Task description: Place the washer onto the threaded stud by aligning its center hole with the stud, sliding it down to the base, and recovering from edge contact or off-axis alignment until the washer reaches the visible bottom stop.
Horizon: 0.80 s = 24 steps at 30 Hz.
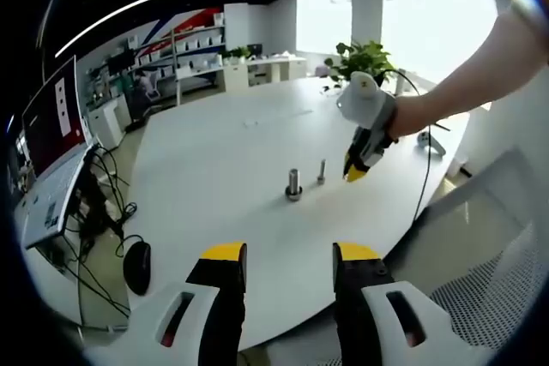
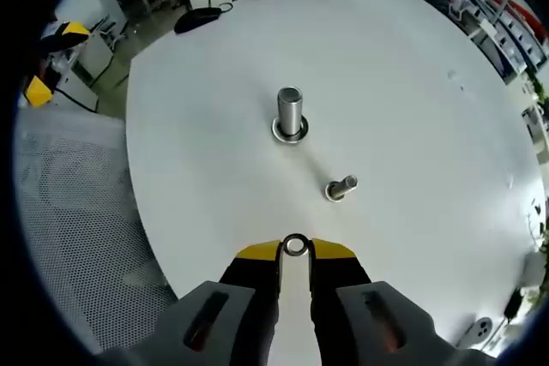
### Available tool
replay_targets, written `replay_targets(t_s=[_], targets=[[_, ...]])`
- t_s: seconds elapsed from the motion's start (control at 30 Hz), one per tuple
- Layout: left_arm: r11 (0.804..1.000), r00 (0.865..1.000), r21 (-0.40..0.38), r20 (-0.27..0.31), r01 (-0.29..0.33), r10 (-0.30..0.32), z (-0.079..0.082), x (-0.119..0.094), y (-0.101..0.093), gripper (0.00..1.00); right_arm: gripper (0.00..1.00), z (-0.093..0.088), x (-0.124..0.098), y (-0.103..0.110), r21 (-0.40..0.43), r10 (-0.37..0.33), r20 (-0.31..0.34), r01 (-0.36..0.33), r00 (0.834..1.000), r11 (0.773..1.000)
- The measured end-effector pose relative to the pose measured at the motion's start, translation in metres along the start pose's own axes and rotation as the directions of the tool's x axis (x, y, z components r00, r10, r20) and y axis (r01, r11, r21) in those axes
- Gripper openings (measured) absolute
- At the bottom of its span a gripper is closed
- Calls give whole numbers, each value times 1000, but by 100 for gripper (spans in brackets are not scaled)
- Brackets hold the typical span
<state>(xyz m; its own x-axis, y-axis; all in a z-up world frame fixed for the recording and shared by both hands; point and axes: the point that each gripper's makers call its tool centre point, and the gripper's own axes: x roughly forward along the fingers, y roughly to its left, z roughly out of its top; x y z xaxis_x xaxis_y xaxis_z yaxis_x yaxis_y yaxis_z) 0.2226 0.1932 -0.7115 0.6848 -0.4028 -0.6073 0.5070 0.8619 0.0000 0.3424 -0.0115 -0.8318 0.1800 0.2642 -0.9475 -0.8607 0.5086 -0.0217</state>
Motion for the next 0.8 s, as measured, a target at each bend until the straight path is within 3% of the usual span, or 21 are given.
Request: replay_targets(t_s=[0.3,0.63,0.8], targets=[[1000,1000,10,-8,3,-3,0,1,-1,38,14,4,-11,-22,15,-38,35,38,999,999],[1000,1000,11,-22,-7,7,-3,1,1,38,14,38,-11,-27,-31,-55,114,59,992,998],[1000,1000,10,-28,-12,13,-5,1,2,38,14,46,-5,-28,-65,-67,120,75,991,995]])
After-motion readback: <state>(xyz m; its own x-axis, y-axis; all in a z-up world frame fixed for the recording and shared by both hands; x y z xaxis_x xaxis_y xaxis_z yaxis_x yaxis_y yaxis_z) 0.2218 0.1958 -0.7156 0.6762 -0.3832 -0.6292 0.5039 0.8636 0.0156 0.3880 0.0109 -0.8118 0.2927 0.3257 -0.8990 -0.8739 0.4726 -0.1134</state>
